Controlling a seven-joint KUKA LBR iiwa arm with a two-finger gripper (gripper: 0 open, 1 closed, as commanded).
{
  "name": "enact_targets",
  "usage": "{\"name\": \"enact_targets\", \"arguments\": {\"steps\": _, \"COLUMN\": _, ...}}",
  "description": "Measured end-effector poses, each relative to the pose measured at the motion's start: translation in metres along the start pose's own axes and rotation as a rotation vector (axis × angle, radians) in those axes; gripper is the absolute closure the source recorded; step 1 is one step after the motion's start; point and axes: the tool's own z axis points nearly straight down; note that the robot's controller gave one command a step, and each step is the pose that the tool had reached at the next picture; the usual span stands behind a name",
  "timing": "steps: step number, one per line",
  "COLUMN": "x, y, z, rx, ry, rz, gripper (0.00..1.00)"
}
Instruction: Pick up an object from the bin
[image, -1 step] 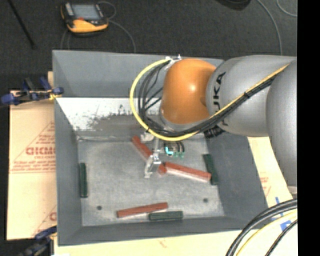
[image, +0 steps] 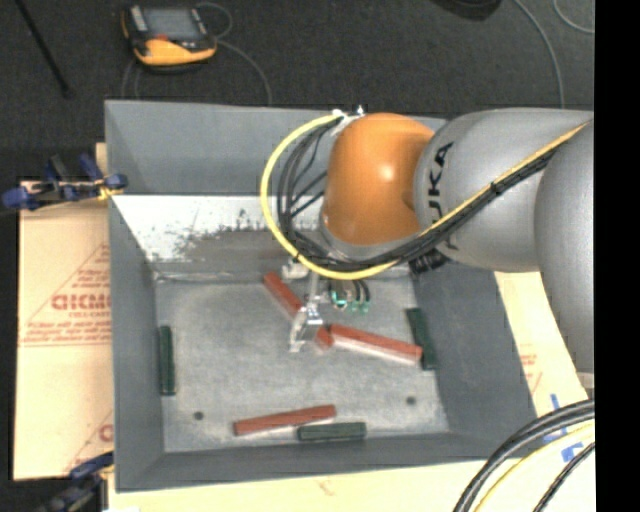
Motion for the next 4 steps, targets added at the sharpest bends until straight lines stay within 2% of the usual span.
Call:
{"name": "enact_targets", "arguments": {"steps": 1, "x": 0.039, "y": -0.059, "z": 0.082, "rx": 0.000, "ry": -0.001, "rz": 0.004, "gripper": 1.00}}
{"name": "enact_targets", "arguments": {"steps": 2, "x": 0.039, "y": -0.059, "z": 0.082, "rx": 0.000, "ry": -0.001, "rz": 0.004, "gripper": 1.00}}
{"name": "enact_targets", "arguments": {"steps": 3, "x": 0.036, "y": -0.056, "z": 0.037, "rx": 0.001, "ry": 0.009, "rz": 0.022, "gripper": 1.00}}
{"name": "enact_targets", "arguments": {"steps": 4, "x": 0.007, "y": -0.040, "z": 0.010, "rx": 0.000, "ry": -0.008, "rz": 0.143, "gripper": 1.00}}
